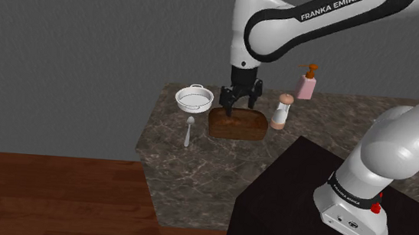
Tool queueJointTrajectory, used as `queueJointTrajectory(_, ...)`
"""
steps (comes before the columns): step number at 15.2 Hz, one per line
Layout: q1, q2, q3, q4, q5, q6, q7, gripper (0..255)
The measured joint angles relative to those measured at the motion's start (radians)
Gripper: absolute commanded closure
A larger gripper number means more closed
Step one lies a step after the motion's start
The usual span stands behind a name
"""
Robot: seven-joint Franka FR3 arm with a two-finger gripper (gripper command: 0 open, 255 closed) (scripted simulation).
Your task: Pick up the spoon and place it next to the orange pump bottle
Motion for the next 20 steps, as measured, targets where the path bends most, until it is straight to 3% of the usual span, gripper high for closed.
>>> queueJointTrajectory(6,-0.046,0.239,0.097,0.095,-0.119,0.159,0.249,0)
queueJointTrajectory(11,-0.057,0.473,0.121,0.219,-0.299,0.247,0.49,0)
queueJointTrajectory(16,-0.005,0.694,0.078,0.383,-0.473,0.267,0.715,0)
queueJointTrajectory(20,0.051,0.855,0.016,0.532,-0.57,0.259,0.847,0)
